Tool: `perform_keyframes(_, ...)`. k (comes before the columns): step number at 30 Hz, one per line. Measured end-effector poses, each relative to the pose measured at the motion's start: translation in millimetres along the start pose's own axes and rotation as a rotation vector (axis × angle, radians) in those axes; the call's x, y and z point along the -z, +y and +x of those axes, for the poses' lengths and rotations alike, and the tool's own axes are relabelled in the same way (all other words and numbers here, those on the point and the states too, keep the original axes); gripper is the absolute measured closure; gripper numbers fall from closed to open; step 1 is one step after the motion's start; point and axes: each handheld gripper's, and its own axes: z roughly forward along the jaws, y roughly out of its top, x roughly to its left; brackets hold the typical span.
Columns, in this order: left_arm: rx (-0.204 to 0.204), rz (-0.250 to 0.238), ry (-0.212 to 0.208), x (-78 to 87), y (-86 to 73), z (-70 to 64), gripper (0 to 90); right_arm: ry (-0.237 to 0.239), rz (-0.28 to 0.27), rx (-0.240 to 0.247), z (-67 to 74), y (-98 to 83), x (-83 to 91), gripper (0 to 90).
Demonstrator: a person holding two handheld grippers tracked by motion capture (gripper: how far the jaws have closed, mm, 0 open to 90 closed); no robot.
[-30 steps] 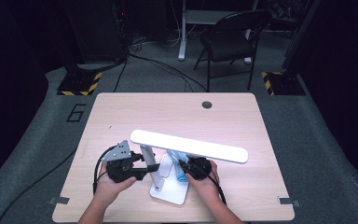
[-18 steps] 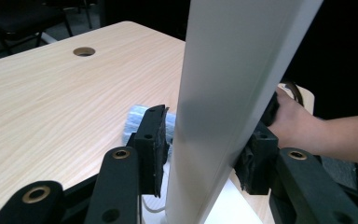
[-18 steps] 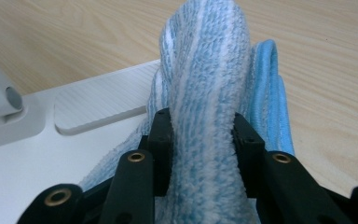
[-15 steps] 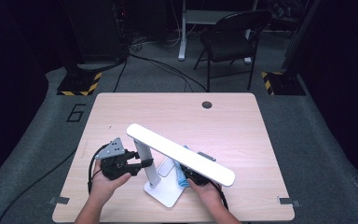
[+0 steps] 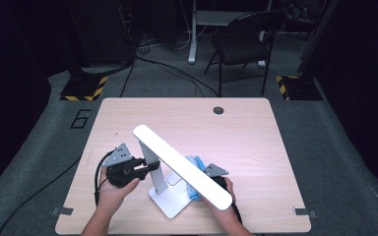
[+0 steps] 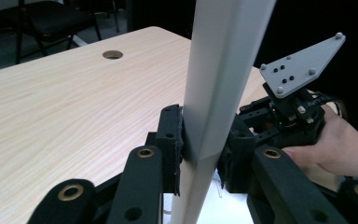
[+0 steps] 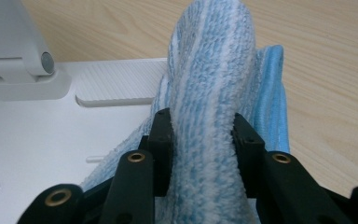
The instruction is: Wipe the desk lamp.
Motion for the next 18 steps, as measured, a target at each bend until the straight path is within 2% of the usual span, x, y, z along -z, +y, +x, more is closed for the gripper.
perform_keyframes(1, 0.000, 0.002, 0.007, -0.3, 0.5, 0.1, 73.8, -0.004, 0.000, -0.013, 0.0, 0.2, -0.2, 66.7)
perform_keyframes(5, 0.010, -0.003, 0.027, -2.4, 1.0, 0.9, 74.8, -0.005, 0.002, -0.009, -4.4, 1.8, -2.3, 66.6)
perform_keyframes(6, 0.012, 0.002, 0.034, -3.6, 2.5, 0.2, 74.9, -0.007, 0.010, -0.026, -4.8, 2.9, -3.2, 66.6)
perform_keyframes(7, 0.007, 0.005, 0.041, -4.1, 3.5, -0.3, 75.0, -0.009, 0.004, -0.012, -6.2, 3.8, -4.3, 66.7)
perform_keyframes(13, -0.004, 0.018, 0.063, -5.5, 5.5, -5.7, 75.7, -0.010, 0.028, -0.029, -7.7, 8.7, -5.6, 66.8)
perform_keyframes(18, 0.008, 0.020, 0.076, -5.9, 6.0, -7.3, 75.8, -0.008, 0.024, -0.019, -6.3, 17.5, -5.6, 67.0)
